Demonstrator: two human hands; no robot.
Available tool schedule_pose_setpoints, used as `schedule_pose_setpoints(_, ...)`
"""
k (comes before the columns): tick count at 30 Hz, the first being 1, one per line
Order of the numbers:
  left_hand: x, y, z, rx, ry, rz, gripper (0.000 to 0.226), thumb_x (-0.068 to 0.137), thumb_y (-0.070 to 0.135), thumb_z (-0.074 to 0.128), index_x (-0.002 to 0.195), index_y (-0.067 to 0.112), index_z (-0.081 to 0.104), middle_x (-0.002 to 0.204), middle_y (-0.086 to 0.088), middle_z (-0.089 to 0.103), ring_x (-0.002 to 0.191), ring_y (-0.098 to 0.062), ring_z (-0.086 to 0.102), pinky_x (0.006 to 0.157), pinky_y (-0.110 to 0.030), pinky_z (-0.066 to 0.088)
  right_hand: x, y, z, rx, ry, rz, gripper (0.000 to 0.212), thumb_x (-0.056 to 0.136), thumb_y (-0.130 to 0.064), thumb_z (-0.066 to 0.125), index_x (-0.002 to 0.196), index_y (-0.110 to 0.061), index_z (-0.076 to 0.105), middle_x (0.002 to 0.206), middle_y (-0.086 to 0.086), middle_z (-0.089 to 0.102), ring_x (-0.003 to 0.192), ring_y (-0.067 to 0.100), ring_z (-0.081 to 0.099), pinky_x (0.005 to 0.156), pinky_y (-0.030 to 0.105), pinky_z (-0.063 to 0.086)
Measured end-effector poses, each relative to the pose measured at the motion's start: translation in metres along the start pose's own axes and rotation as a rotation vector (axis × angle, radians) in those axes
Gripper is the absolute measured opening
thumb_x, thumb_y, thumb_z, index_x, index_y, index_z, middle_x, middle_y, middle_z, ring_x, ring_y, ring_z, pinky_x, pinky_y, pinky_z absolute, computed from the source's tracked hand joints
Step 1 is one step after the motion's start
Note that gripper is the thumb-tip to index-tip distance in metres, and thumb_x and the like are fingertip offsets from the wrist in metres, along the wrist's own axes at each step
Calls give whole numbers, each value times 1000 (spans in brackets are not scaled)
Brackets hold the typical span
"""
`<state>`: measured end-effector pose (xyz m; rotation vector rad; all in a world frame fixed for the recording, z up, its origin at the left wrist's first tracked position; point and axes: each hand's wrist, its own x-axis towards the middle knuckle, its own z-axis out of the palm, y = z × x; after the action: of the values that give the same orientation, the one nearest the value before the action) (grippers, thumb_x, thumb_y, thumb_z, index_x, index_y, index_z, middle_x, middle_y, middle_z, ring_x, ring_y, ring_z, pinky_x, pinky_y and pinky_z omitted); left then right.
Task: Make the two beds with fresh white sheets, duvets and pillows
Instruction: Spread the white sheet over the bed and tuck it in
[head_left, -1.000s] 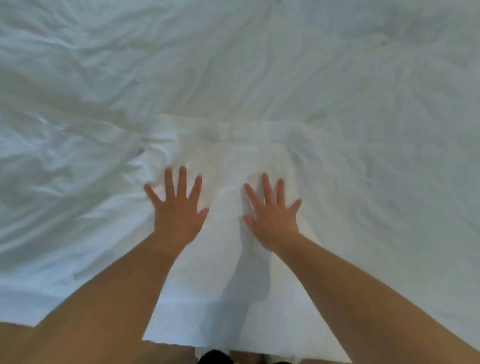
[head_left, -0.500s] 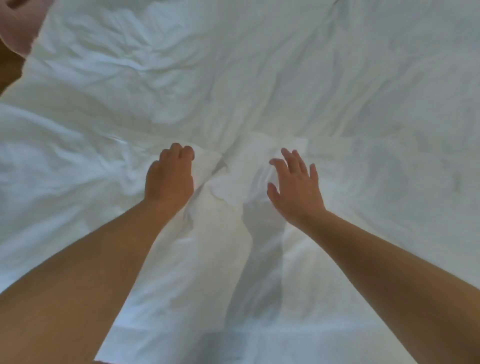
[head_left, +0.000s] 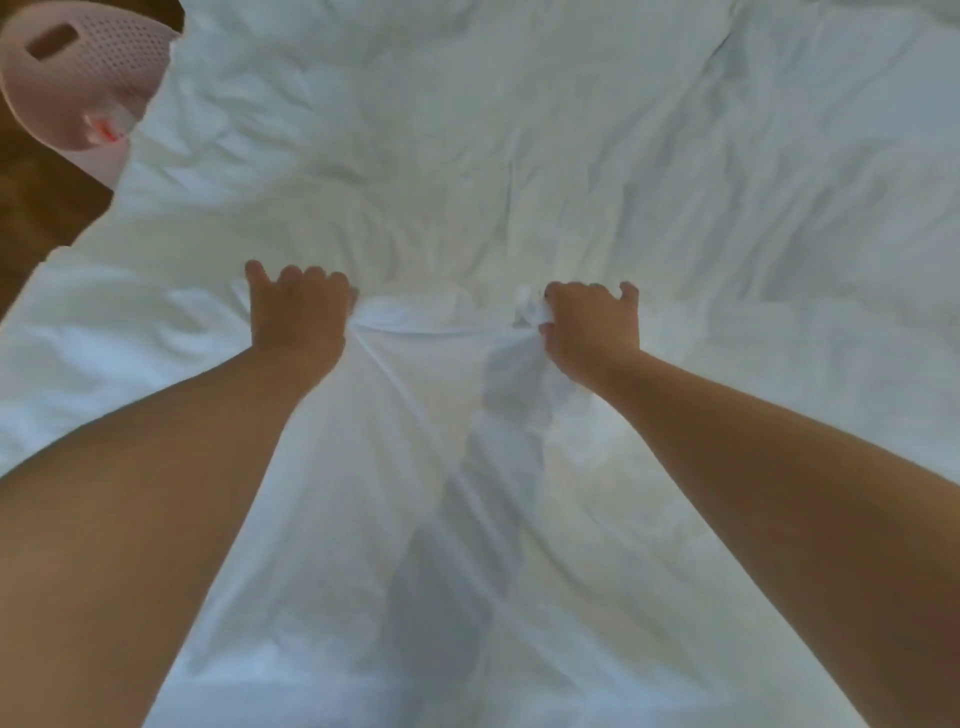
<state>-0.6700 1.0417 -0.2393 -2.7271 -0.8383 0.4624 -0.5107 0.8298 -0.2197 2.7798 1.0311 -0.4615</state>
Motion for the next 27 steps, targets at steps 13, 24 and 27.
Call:
schedule_pose_setpoints(13, -65, 17, 67, -210, -18, 2, 73, 92, 64, 12, 155, 31, -4, 163, -5, -11, 148, -33, -10, 107, -74, 2, -62, -63, 86, 8, -32, -127, 69, 88, -60, 5, 154, -40, 1, 164, 2, -11, 149, 36, -10, 107, 74, -3)
schedule_pose_setpoints(24, -122, 72, 89, -393, -46, -43, 71, 94, 50, 25, 154, 14, 18, 161, -18, 11, 147, -40, 9, 109, -73, 6, -96, 42, 128, -60, -43, 146, 65, 94, -54, 22, 155, -33, 18, 165, 6, 0, 150, 36, -3, 106, 77, 0)
schedule_pose_setpoints(27, -132, 110, 77, -338, -40, 110, 73, 90, 55, 22, 154, 21, 18, 162, -13, 11, 148, -37, 9, 106, -73, 10, -64, 24, 102, -41, 24, -114, 64, 94, -53, 18, 155, -35, 15, 165, 4, 2, 150, 37, -1, 106, 77, 2)
